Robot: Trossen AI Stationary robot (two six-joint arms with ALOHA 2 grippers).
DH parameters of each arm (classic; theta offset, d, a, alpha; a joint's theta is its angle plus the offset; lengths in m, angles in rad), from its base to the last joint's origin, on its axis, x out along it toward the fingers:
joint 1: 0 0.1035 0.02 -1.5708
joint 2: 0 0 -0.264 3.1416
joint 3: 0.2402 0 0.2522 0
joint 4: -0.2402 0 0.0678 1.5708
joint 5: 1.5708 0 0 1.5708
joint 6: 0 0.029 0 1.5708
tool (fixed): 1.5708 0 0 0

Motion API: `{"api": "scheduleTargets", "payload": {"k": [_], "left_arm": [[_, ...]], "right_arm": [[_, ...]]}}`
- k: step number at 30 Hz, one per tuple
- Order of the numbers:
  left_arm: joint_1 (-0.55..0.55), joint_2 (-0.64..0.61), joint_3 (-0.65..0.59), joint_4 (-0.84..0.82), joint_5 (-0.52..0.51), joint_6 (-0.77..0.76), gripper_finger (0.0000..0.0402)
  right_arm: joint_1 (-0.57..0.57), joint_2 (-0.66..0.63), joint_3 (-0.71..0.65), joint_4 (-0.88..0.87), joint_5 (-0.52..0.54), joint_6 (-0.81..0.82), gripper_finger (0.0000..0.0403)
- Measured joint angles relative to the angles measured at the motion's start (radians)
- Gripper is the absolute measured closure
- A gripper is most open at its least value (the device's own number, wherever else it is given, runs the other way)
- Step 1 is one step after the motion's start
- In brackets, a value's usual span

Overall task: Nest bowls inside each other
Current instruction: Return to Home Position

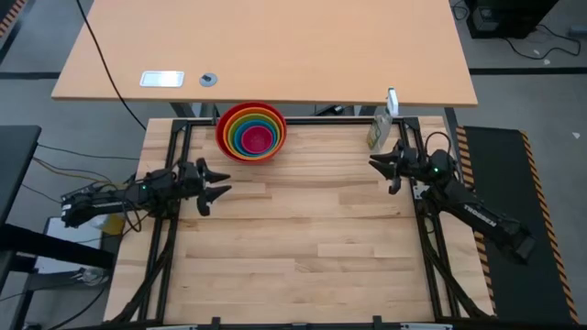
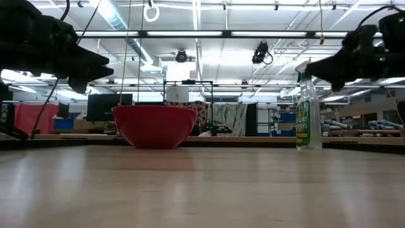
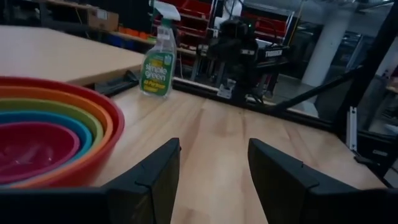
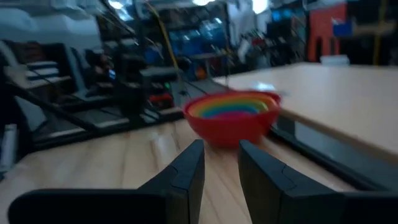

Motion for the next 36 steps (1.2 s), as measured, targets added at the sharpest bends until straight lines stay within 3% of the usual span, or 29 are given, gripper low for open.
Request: {"api": "scheduleTargets", "payload": {"k": [10,26,36], "left_arm": [[0.0,0.0,0.0,-0.028,0.014,-0.146,0.0209],[0.0,0.0,0.0,-0.028,0.011,-0.14,0.0209],[0.001,0.0,-0.004,-0.023,0.015,-0.14,0.0209]], "right_arm": [[0.096,-0.2,0.0,0.002,0.0,0.0,0.0298],[0.106,-0.197,0.0,0.019,-0.007,0.0,0.0298],[0.15,-0.197,0.0,-0.095,-0.003,0.0,0.0298]]}}
